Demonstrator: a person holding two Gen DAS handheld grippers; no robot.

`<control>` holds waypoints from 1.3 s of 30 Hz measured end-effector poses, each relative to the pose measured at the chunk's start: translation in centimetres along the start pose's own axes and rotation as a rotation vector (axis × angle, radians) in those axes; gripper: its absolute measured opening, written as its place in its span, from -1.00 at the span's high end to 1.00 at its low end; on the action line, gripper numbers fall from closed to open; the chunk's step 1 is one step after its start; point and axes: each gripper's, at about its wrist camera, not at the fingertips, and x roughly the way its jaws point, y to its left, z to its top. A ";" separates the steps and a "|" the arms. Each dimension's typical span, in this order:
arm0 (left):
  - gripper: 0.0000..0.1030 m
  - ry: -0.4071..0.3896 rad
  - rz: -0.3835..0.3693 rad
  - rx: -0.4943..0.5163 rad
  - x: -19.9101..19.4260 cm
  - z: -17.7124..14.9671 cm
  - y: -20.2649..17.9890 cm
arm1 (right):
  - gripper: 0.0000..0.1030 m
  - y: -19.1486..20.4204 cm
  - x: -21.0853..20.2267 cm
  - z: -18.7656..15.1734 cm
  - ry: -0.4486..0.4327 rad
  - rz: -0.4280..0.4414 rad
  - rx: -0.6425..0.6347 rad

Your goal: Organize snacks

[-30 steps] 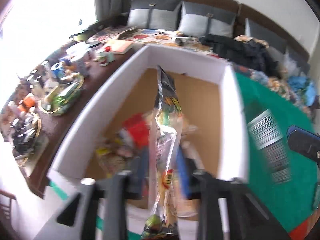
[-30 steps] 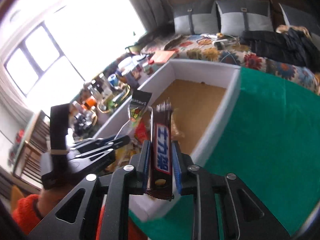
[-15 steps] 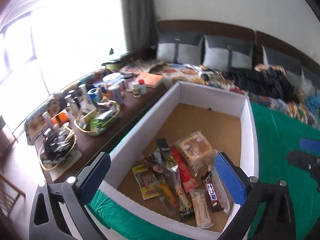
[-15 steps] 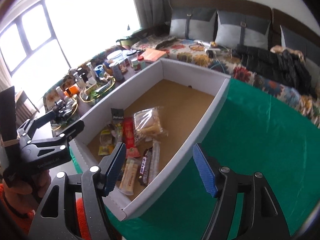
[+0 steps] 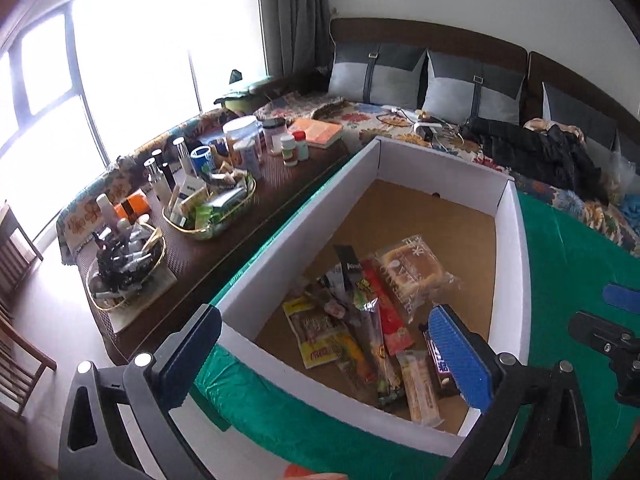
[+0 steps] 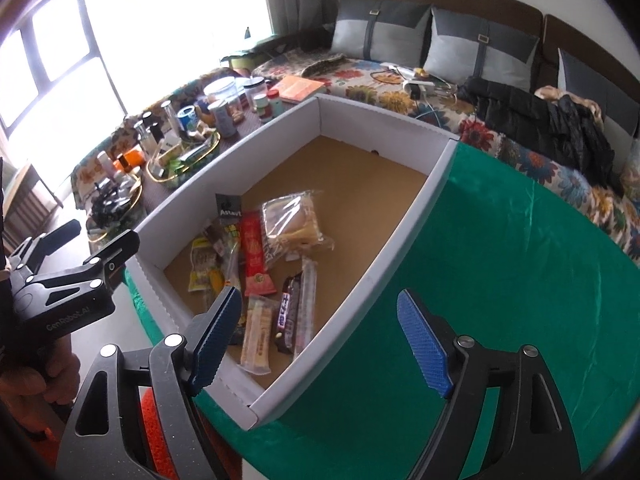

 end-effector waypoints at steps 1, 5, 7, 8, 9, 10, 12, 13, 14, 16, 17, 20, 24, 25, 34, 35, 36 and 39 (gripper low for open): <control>-0.99 0.015 -0.002 0.003 0.2 -0.1 0.0 | -0.61 0.2 0.1 0.0 0.003 0.000 -0.004; -0.99 0.053 -0.023 -0.005 0.5 -0.2 0.2 | -0.61 1.2 0.3 0.1 0.009 0.002 -0.021; -0.99 0.057 -0.025 -0.004 0.4 -0.3 0.2 | -0.61 1.6 0.3 0.2 0.008 -0.004 -0.030; -0.99 0.056 -0.023 -0.002 0.4 -0.3 0.2 | -0.61 1.7 0.4 0.2 0.008 -0.004 -0.031; -0.99 0.057 -0.023 0.002 0.4 -0.3 0.1 | -0.61 1.8 0.5 0.2 0.010 -0.004 -0.031; -0.99 0.059 -0.024 0.004 0.5 -0.3 0.2 | -0.61 1.9 0.6 0.3 0.012 -0.006 -0.030; -0.99 0.068 -0.031 0.001 0.7 -0.3 0.3 | -0.61 1.9 0.8 0.3 0.017 -0.009 -0.030; -0.99 0.075 -0.036 -0.002 0.9 -0.3 0.3 | -0.61 2.0 0.9 0.2 0.020 -0.012 -0.030; -0.99 0.078 -0.037 -0.004 1.0 -0.2 0.4 | -0.61 2.1 0.9 0.2 0.023 -0.013 -0.031; -0.99 0.080 -0.036 -0.006 1.2 -0.2 0.5 | -0.61 2.1 1.1 0.2 0.028 -0.014 -0.034; -0.99 0.080 -0.036 -0.005 1.2 -0.2 0.6 | -0.61 2.2 1.1 0.2 0.030 -0.016 -0.036; -0.99 0.079 -0.041 0.000 1.4 -0.2 0.7 | -0.61 2.5 1.4 0.2 0.036 -0.019 -0.043; -0.99 0.080 -0.041 0.007 1.5 -0.2 0.7 | -0.61 2.8 1.7 0.2 0.043 -0.019 -0.047; -0.99 0.082 -0.042 0.008 1.6 -0.2 0.7 | -0.61 2.9 1.7 0.2 0.043 -0.018 -0.048; -0.99 0.084 -0.052 0.031 1.7 0.4 0.5 | -0.61 3.2 1.8 0.4 0.044 -0.016 -0.052; -0.99 0.082 -0.053 0.031 1.7 0.3 0.4 | -0.61 3.3 1.8 0.4 0.043 -0.018 -0.051; -0.99 0.083 -0.051 0.032 1.7 0.3 0.4 | -0.61 3.3 1.8 0.4 0.043 -0.018 -0.050; -0.99 0.082 -0.040 0.013 1.6 0.4 0.6 | -0.61 3.3 1.7 0.7 0.040 -0.016 -0.047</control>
